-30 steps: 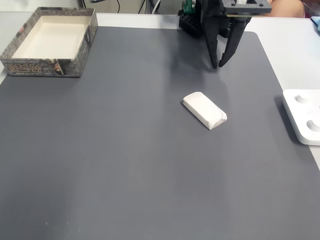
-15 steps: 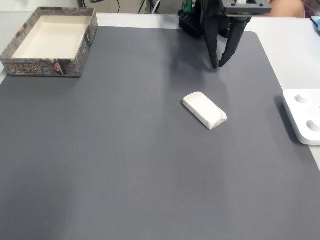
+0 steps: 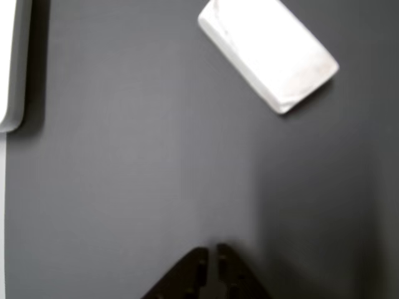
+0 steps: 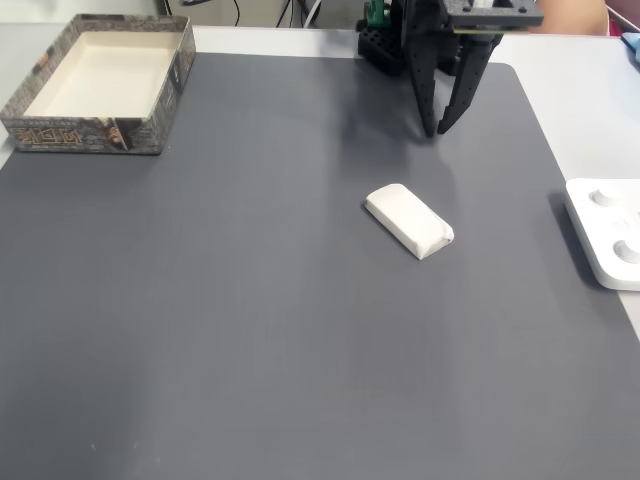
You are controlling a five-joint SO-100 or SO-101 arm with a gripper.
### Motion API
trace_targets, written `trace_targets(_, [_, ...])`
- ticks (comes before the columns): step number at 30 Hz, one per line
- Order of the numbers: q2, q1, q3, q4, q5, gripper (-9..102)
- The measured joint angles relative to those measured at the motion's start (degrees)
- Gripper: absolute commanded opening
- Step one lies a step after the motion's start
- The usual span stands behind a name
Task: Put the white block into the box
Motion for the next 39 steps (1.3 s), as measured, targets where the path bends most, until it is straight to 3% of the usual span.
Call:
trace_targets(31, [-0.5, 0.0, -0.4, -0.5, -0.4, -2])
trace_targets(39, [-13.4, 2.5, -6.5, -0.9, 0.1, -2])
